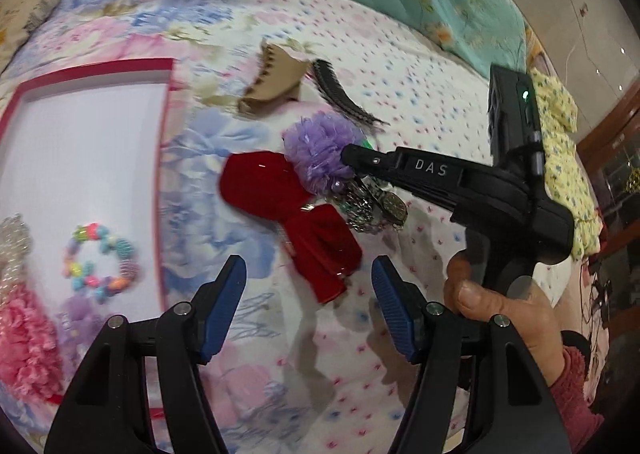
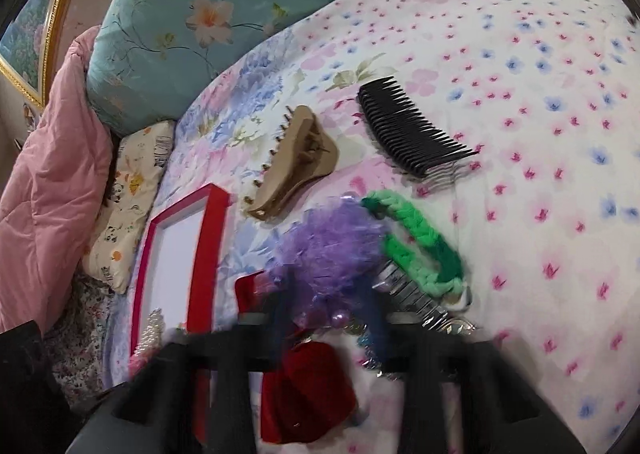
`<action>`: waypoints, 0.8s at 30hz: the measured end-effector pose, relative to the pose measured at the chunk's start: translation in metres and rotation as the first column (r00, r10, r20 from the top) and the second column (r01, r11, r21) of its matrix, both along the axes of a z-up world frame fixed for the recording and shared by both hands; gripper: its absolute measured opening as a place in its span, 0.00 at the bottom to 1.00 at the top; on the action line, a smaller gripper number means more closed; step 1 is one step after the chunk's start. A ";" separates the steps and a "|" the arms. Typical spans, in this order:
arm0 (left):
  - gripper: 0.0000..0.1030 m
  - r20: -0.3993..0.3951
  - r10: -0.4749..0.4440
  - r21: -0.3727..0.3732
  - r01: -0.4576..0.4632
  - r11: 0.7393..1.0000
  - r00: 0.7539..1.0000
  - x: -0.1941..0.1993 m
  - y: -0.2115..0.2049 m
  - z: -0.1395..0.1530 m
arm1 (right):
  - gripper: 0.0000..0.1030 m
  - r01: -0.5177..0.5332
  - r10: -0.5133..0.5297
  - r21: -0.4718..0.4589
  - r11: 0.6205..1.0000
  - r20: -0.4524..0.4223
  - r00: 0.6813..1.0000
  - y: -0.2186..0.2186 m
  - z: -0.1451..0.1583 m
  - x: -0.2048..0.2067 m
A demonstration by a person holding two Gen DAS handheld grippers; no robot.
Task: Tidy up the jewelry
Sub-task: 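Grasp red velvet bow with left tool while right tool grasps purple pom-pom clip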
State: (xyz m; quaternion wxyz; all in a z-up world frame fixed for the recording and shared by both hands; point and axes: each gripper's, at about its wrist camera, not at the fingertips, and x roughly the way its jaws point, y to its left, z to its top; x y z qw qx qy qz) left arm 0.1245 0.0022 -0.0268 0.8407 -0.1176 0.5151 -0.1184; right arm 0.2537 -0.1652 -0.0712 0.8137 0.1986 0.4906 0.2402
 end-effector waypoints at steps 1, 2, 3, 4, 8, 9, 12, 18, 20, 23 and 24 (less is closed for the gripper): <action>0.63 -0.006 -0.005 0.002 0.005 1.000 1.000 0.002 -0.004 -0.003 | 0.02 0.003 -0.003 -0.001 1.000 0.006 1.000 -0.002 0.001 0.000; 0.63 -0.009 -0.009 0.000 0.009 1.000 1.000 0.004 -0.007 -0.005 | 0.01 0.017 -0.017 0.015 1.000 0.023 1.000 -0.009 0.005 -0.003; 0.63 -0.020 -0.017 -0.001 0.017 1.000 1.000 0.009 -0.013 -0.009 | 0.01 0.033 -0.035 0.033 0.999 0.039 0.999 -0.017 0.009 -0.007; 0.63 -0.030 -0.020 0.005 0.020 1.000 0.999 0.012 -0.016 -0.013 | 0.01 0.043 -0.044 0.039 0.998 0.046 0.998 -0.022 0.012 -0.008; 0.63 -0.060 -0.024 0.028 0.026 0.999 0.998 0.025 -0.029 -0.030 | 0.01 0.099 -0.104 0.074 0.992 0.075 0.992 -0.052 0.025 -0.019; 0.61 -0.070 -0.025 0.031 0.027 0.999 0.997 0.028 -0.031 -0.034 | 0.01 0.113 -0.119 0.080 0.990 0.082 0.989 -0.060 0.029 -0.023; 0.33 -0.085 -0.004 0.049 0.008 0.999 0.996 0.033 -0.032 -0.047 | 0.01 0.128 -0.136 0.086 0.988 0.091 0.986 -0.073 0.035 -0.029; 0.08 -0.053 0.009 0.016 -0.008 1.000 0.999 0.026 -0.017 -0.038 | 0.01 0.134 -0.144 0.105 0.985 0.103 0.984 -0.082 0.045 -0.038; 0.08 -0.028 0.006 0.009 -0.005 1.000 1.000 0.020 -0.014 -0.029 | 0.01 0.125 -0.138 0.115 0.985 0.105 0.985 -0.081 0.047 -0.042; 0.08 0.011 0.010 0.002 -0.010 1.000 1.000 0.010 -0.008 -0.014 | 0.01 0.104 -0.117 0.120 0.987 0.110 0.987 -0.075 0.051 -0.048; 0.08 0.021 0.015 -0.006 -0.015 1.000 1.000 0.008 -0.004 -0.009 | 0.01 0.095 -0.109 0.118 0.988 0.113 0.988 -0.072 0.052 -0.050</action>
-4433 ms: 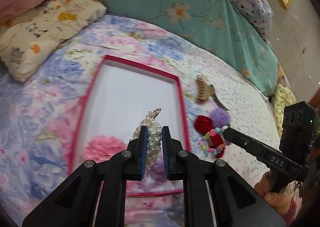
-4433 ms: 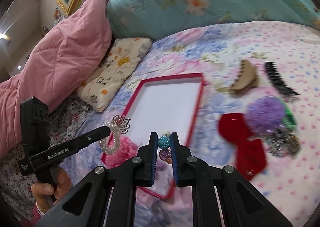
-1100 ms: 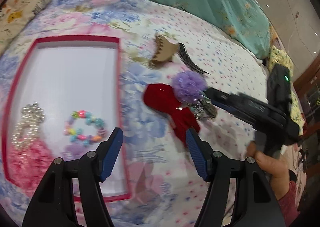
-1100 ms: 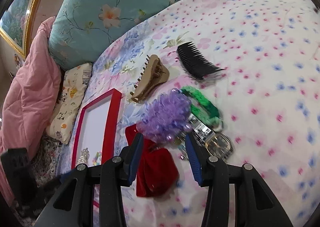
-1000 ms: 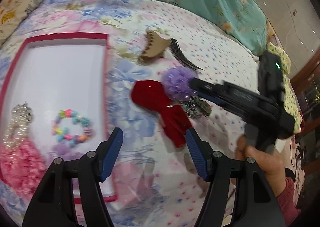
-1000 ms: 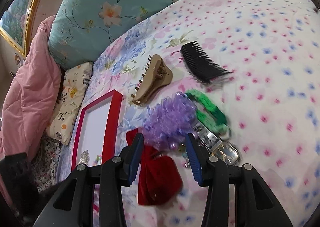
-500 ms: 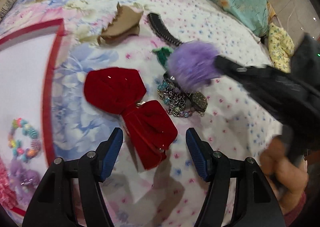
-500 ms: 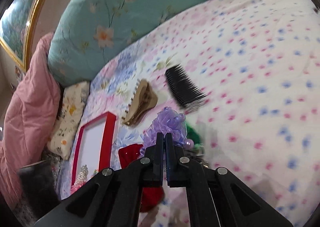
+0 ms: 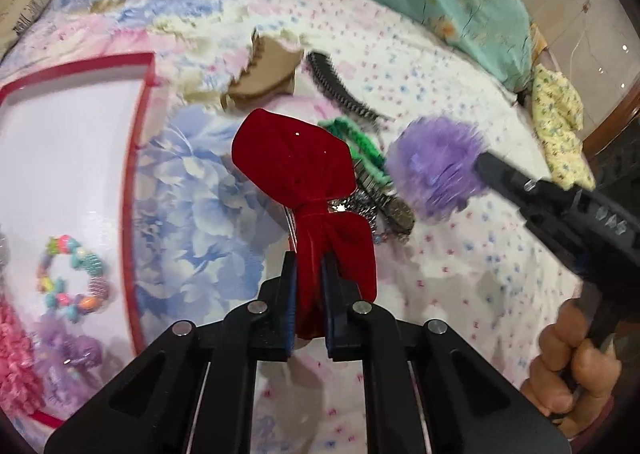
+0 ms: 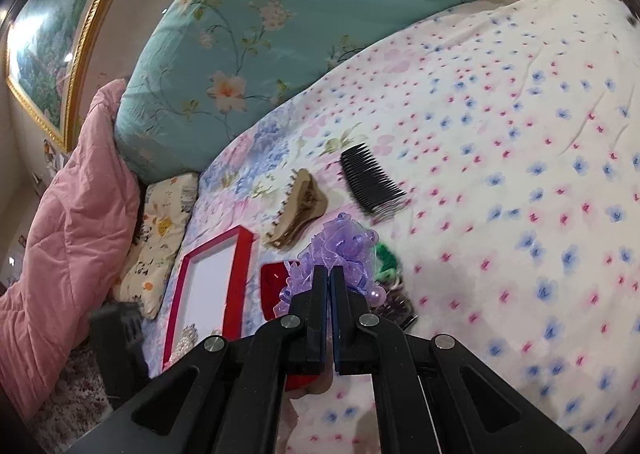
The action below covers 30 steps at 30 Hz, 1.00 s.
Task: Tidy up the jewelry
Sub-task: 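Grasp red velvet bow with left tool while right tool grasps purple pom-pom clip, then lower bow and pom-pom clip into the tray and open both tools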
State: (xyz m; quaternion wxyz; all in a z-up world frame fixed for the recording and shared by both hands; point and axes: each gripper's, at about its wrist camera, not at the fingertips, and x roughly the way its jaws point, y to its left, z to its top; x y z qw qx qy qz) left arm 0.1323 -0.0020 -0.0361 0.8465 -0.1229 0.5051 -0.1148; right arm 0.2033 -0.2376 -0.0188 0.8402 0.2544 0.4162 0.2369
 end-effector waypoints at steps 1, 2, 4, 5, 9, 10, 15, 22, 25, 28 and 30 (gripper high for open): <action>0.08 0.009 0.005 -0.005 -0.005 1.000 1.000 -0.002 0.004 0.004 | 0.01 -0.008 0.008 0.001 1.000 0.000 1.000 0.002 0.001 -0.002; 0.08 0.016 0.012 -0.011 -0.012 1.000 1.000 -0.005 0.008 0.008 | 0.01 -0.015 0.015 0.006 1.000 -0.001 1.000 0.005 0.002 -0.004; 0.08 0.026 0.029 -0.024 -0.028 0.999 0.999 -0.011 0.021 0.015 | 0.01 -0.026 0.026 0.011 1.000 0.000 1.000 0.010 0.004 -0.009; 0.08 0.031 0.041 -0.028 -0.040 0.999 0.999 -0.013 0.026 0.018 | 0.01 -0.035 0.035 0.007 0.999 0.002 0.999 0.014 0.005 -0.011; 0.08 0.052 0.089 -0.037 -0.088 0.995 0.995 -0.024 0.051 0.029 | 0.01 -0.074 0.074 0.021 0.997 0.003 0.997 0.030 0.010 -0.018; 0.08 0.055 0.098 -0.038 -0.096 0.995 0.994 -0.027 0.055 0.032 | 0.01 -0.085 0.085 0.021 0.996 0.004 0.996 0.035 0.010 -0.020; 0.08 0.068 0.161 -0.039 -0.159 0.987 0.985 -0.039 0.090 0.040 | 0.01 -0.157 0.157 0.018 0.987 0.009 0.988 0.070 0.015 -0.027; 0.08 0.081 0.226 -0.033 -0.224 0.974 0.971 -0.048 0.131 0.044 | 0.01 -0.230 0.230 0.013 0.973 0.027 0.973 0.113 0.023 -0.029; 0.08 0.080 0.251 -0.034 -0.249 0.968 0.965 -0.048 0.146 0.044 | 0.01 -0.254 0.253 0.008 0.967 0.035 0.967 0.132 0.027 -0.026; 0.08 0.078 0.268 -0.029 -0.267 0.963 0.960 -0.044 0.162 0.042 | 0.01 -0.275 0.274 0.007 0.961 0.043 0.961 0.152 0.030 -0.020; 0.08 0.075 0.279 -0.025 -0.278 0.960 0.957 -0.038 0.173 0.040 | 0.01 -0.287 0.287 0.000 0.958 0.050 0.957 0.168 0.031 -0.012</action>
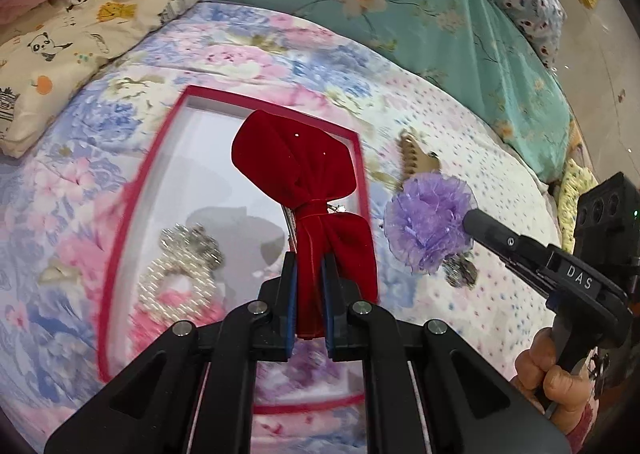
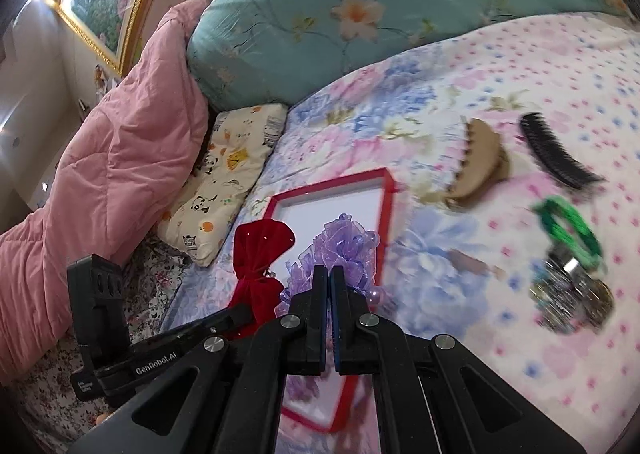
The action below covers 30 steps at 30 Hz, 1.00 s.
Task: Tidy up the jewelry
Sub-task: 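Lower bow and pom-pom clip into the tray and open both tools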
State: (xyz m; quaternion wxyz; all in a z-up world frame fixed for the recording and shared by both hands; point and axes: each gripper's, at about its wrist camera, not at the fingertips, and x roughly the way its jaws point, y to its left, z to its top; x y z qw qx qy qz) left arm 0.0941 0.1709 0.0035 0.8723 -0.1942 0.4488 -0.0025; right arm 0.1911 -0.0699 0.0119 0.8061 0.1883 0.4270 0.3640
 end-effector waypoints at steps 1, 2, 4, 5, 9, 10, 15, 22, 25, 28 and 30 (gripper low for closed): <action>0.08 -0.001 0.005 0.000 -0.005 1.000 1.000 0.002 0.004 -0.001 | 0.01 -0.006 0.006 -0.002 1.000 0.002 1.000 0.007 0.000 0.004; 0.08 -0.003 0.012 0.000 -0.012 1.000 1.000 0.006 0.012 -0.002 | 0.01 -0.012 0.012 -0.004 1.000 0.002 1.000 0.014 -0.001 0.008; 0.08 -0.004 0.026 0.003 -0.026 1.000 1.000 0.013 0.023 -0.003 | 0.01 -0.022 0.022 -0.014 1.000 0.003 1.000 0.031 -0.004 0.019; 0.08 -0.002 0.031 0.003 -0.031 1.000 1.000 0.017 0.028 -0.004 | 0.01 -0.025 0.025 -0.020 0.999 0.003 1.000 0.038 -0.006 0.024; 0.08 -0.017 0.052 0.011 -0.052 0.999 0.998 0.039 0.049 -0.010 | 0.01 -0.033 0.033 -0.049 0.998 -0.004 0.999 0.062 -0.018 0.046; 0.08 -0.023 0.057 0.013 -0.056 0.998 0.998 0.044 0.053 -0.012 | 0.01 -0.035 0.035 -0.061 0.997 -0.007 0.999 0.069 -0.023 0.053; 0.08 -0.044 0.072 0.009 -0.071 0.997 0.996 0.071 0.070 -0.026 | 0.01 -0.027 0.025 -0.109 0.994 -0.015 1.000 0.087 -0.040 0.078; 0.08 -0.089 0.063 0.005 -0.063 0.998 0.994 0.093 0.075 -0.049 | 0.01 -0.016 0.010 -0.152 0.988 -0.043 0.999 0.093 -0.058 0.099; 0.08 -0.101 0.063 0.004 -0.063 0.998 0.993 0.095 0.076 -0.054 | 0.02 -0.024 0.016 -0.177 0.984 -0.043 0.999 0.095 -0.062 0.100; 0.08 -0.108 0.058 0.007 -0.058 0.998 0.992 0.096 0.075 -0.055 | 0.06 -0.029 0.021 -0.172 0.985 -0.049 0.999 0.095 -0.064 0.101; 0.09 -0.114 0.060 0.012 -0.059 0.998 0.992 0.097 0.075 -0.055 | 0.08 -0.032 0.024 -0.156 0.987 -0.055 0.998 0.094 -0.064 0.102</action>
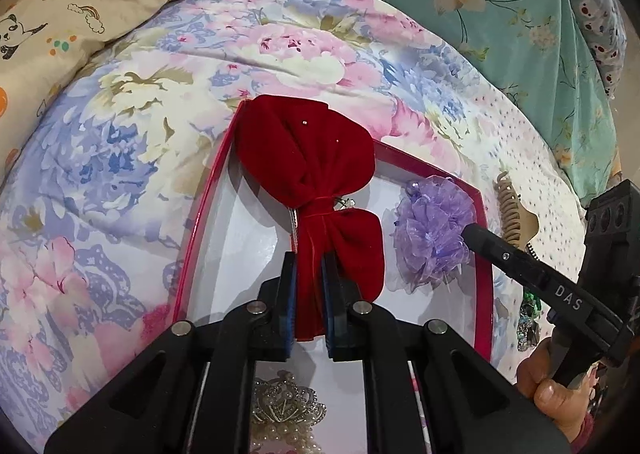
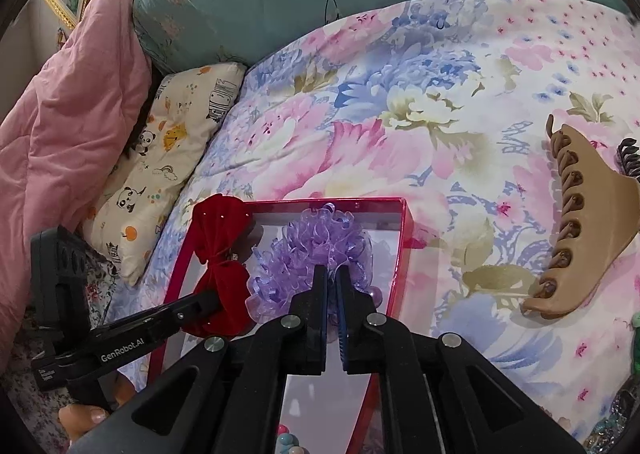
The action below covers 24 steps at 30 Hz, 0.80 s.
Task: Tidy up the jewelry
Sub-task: 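Lower bow and pom-pom clip into the tray and open both tools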
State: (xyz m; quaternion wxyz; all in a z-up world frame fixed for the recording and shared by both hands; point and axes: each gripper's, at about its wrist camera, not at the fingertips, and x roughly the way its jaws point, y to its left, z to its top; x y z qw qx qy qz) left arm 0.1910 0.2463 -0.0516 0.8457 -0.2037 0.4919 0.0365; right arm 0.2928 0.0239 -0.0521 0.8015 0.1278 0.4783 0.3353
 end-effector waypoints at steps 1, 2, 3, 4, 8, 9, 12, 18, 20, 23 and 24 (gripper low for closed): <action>0.09 -0.002 0.001 0.004 -0.001 1.000 1.000 0.000 0.000 0.000 | 0.09 0.000 0.000 0.007 1.000 -0.007 1.000 0.000 0.000 0.000; 0.09 -0.003 0.003 0.009 -0.003 1.000 1.000 0.000 0.000 0.000 | 0.10 -0.001 0.001 0.012 1.000 -0.011 1.000 -0.001 0.000 0.001; 0.12 -0.006 0.005 0.013 -0.005 1.000 1.000 0.001 0.000 0.000 | 0.11 -0.003 0.003 0.010 1.000 -0.010 1.000 0.000 0.002 0.000; 0.13 -0.009 0.008 0.018 -0.008 1.000 1.000 0.001 0.000 0.000 | 0.13 -0.005 0.005 0.006 1.000 -0.007 1.000 0.001 0.003 0.000; 0.25 -0.017 0.014 0.029 -0.013 0.999 1.000 0.002 -0.001 0.001 | 0.37 -0.004 0.004 0.016 1.000 -0.002 1.000 0.001 0.007 -0.001; 0.34 -0.017 0.017 0.033 -0.016 0.999 1.000 0.002 -0.001 0.002 | 0.37 -0.003 0.003 0.012 1.000 0.006 1.000 0.001 0.009 -0.002; 0.47 -0.007 0.021 0.043 -0.021 0.999 1.000 0.000 -0.003 0.005 | 0.38 0.000 0.000 0.010 1.000 0.016 1.000 -0.001 0.013 -0.003; 0.47 0.002 0.015 0.058 -0.015 0.998 1.000 -0.007 -0.009 0.015 | 0.38 0.005 -0.006 0.031 1.000 0.022 1.000 -0.007 0.022 -0.008; 0.47 0.009 0.013 0.062 -0.014 0.998 1.000 -0.011 -0.011 0.020 | 0.38 0.006 -0.007 0.039 0.999 0.029 1.000 -0.011 0.027 -0.012; 0.54 0.019 0.022 0.064 -0.023 0.998 1.000 -0.019 -0.015 0.025 | 0.41 0.008 -0.010 0.054 0.998 0.036 0.999 -0.021 0.033 -0.019; 0.54 0.023 0.023 0.067 -0.024 0.997 0.999 -0.022 -0.017 0.027 | 0.43 0.009 -0.012 0.057 0.998 0.039 0.999 -0.025 0.035 -0.023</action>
